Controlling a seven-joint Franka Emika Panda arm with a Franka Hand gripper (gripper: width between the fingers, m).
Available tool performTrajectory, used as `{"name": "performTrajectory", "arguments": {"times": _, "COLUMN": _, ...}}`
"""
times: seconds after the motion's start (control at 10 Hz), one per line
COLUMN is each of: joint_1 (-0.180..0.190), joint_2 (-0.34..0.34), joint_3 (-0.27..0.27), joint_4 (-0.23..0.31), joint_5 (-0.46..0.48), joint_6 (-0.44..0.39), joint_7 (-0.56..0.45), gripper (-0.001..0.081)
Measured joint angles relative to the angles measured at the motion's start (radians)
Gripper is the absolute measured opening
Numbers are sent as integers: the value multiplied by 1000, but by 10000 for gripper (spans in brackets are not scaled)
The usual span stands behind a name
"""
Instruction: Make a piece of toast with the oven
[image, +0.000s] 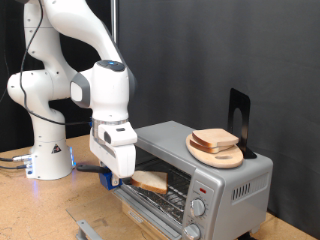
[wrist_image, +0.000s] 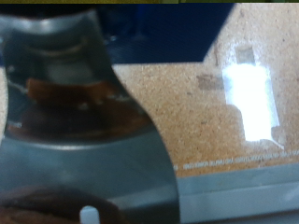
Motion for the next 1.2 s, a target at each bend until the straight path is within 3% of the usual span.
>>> {"name": "performTrajectory", "arguments": {"times": 0.2, "joint_1": 2, "joint_2": -5, "joint_3": 6, "joint_4": 17, "joint_5": 57, "joint_6": -19, "joint_7": -16, "gripper": 324}}
{"name": "performTrajectory", "arguments": {"times": 0.5, "joint_1": 11, "joint_2": -12, "joint_3": 15, "joint_4": 82, "joint_5": 138, "joint_6": -98, "joint_7": -28, "gripper": 322}}
{"name": "performTrajectory", "arguments": {"times": 0.8, "joint_1": 11, "joint_2": -12, "joint_3": 23, "joint_4": 137, "joint_5": 151, "joint_6": -157, "joint_7": -28, "gripper": 320}}
{"name": "performTrajectory", "arguments": {"times": 1.2, "joint_1": 9, "joint_2": -12, "joint_3": 23, "joint_4": 155, "joint_5": 139, "joint_6": -198, "joint_7": -27, "gripper": 312}}
